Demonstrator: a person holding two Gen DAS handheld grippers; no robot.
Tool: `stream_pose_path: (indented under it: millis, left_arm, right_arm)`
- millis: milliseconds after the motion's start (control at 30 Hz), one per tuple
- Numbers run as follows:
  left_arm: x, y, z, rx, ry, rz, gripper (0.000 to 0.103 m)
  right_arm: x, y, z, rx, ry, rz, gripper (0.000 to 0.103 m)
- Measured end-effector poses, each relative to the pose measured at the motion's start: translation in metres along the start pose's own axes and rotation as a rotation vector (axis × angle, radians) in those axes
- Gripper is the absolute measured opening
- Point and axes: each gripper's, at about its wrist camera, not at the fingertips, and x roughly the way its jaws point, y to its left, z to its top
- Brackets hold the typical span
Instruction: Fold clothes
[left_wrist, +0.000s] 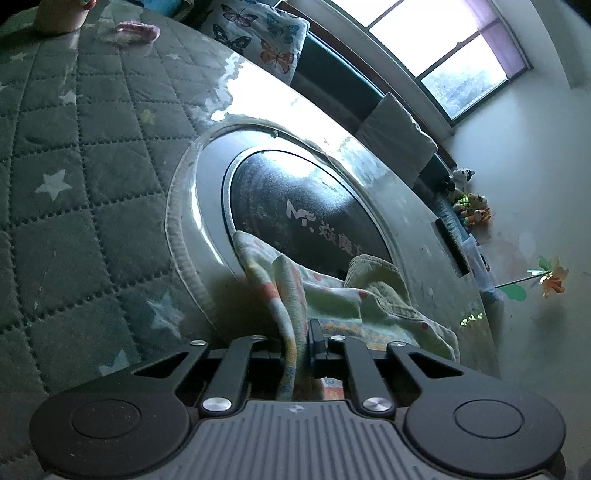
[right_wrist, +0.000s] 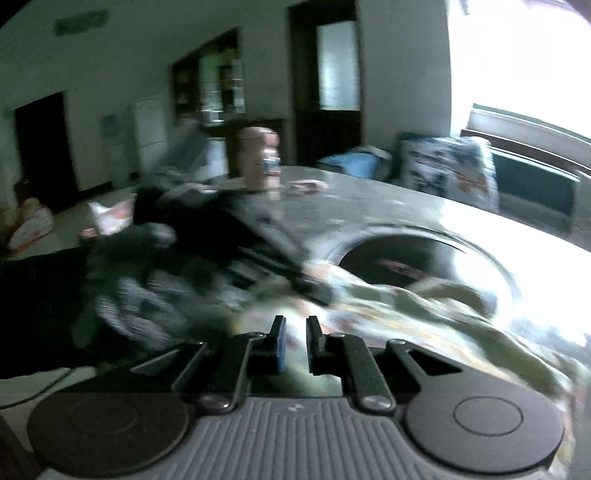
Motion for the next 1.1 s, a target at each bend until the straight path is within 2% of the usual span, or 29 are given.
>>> stream_pose_path:
  millis: [233, 367, 433, 567, 600, 633, 667, 733, 767, 833, 1000, 1100]
  left_arm:
    - [0.001, -0.001, 0.000, 0.002, 0.000, 0.006, 0.012]
    - [0.002, -0.001, -0.001, 0.011, -0.001, 0.011, 0.012]
    - [0.001, -0.002, -0.001, 0.015, -0.001, 0.015, 0.012]
    - [0.001, -0.003, -0.001, 0.022, 0.001, 0.021, 0.012]
    - [0.001, -0.004, -0.001, 0.025, 0.001, 0.023, 0.012]
    - [0.001, -0.004, -0.001, 0.028, 0.001, 0.026, 0.012]
    - [0.001, -0.004, -0.001, 0.031, 0.001, 0.028, 0.012]
    - [0.001, -0.005, -0.001, 0.039, 0.001, 0.031, 0.012]
    - [0.001, -0.006, -0.001, 0.042, 0.001, 0.033, 0.012]
    - [0.002, -0.006, -0.001, 0.050, 0.000, 0.036, 0.012]
    - [0.003, -0.009, -0.002, 0.066, -0.007, 0.046, 0.012]
    - [0.003, -0.013, -0.003, 0.078, -0.012, 0.059, 0.012]
  right_arm:
    - [-0.006, -0.083, -0.020, 0.166, 0.039, -0.256, 0.011]
    - [-0.001, -0.123, -0.031, 0.242, 0.063, -0.326, 0.011]
    - [0.006, -0.136, -0.036, 0.257, 0.083, -0.368, 0.012]
    - [0.007, -0.148, -0.040, 0.277, 0.063, -0.407, 0.014]
    - [0.006, -0.150, -0.040, 0.277, 0.057, -0.423, 0.019]
    - [0.005, -0.151, -0.040, 0.280, 0.052, -0.440, 0.030]
    - [0.004, -0.154, -0.040, 0.284, 0.047, -0.459, 0.035]
    - [0.002, -0.158, -0.042, 0.300, 0.044, -0.483, 0.037]
    - [0.001, -0.161, -0.043, 0.312, 0.046, -0.490, 0.046]
    - [0.000, -0.165, -0.047, 0.344, 0.051, -0.506, 0.055]
    - [-0.003, -0.172, -0.053, 0.410, 0.036, -0.492, 0.053]
    - [-0.002, -0.169, -0.052, 0.420, 0.027, -0.472, 0.034]
